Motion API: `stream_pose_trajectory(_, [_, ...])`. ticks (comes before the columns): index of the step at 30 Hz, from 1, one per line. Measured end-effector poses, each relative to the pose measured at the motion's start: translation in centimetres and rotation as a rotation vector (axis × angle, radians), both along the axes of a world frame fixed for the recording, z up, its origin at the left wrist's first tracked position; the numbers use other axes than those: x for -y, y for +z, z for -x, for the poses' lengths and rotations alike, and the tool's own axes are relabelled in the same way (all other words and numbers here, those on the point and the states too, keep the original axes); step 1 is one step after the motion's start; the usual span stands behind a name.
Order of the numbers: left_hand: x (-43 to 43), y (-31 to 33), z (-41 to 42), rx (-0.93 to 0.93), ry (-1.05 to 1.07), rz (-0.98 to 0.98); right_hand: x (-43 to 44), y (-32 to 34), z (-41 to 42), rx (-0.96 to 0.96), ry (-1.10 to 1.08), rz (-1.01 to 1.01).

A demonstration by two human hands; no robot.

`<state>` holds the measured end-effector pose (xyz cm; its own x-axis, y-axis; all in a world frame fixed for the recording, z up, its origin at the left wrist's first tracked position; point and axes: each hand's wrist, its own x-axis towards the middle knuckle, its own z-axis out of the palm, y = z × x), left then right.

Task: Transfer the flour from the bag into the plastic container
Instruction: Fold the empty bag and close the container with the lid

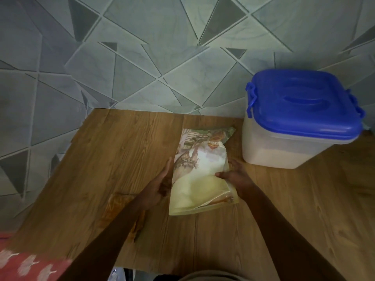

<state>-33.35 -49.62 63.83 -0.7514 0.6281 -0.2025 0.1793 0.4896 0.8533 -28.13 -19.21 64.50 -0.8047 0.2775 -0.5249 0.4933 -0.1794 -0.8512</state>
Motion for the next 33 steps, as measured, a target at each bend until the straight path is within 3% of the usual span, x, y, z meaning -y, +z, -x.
stream_pose_trajectory(4, [-1.2, 1.2, -0.9, 0.336, 0.152, -0.241, 0.3, -0.1, -0.2, 0.037, 0.098, 0.035])
stream_pose_trajectory(8, [-1.5, 1.3, -0.9, 0.39, 0.204, -0.289, 0.9, 0.8, -1.0, -0.024, 0.121, 0.018])
stream_pose_trajectory(13, [-1.8, 1.4, -1.2, 0.331, 0.243, -0.332, 0.9, 1.8, -1.2, -0.274, 0.203, -0.156])
stream_pose_trajectory(25, [-1.4, 1.2, -1.4, 0.441, 0.163, -0.477, 1.1, 1.5, -1.5, -0.335, 0.234, -0.223])
stream_pose_trajectory(33, [-1.8, 0.4, -1.5, 0.387, 0.109, -0.393, 0.9, 1.3, -1.2, -0.436, 0.23, -0.309])
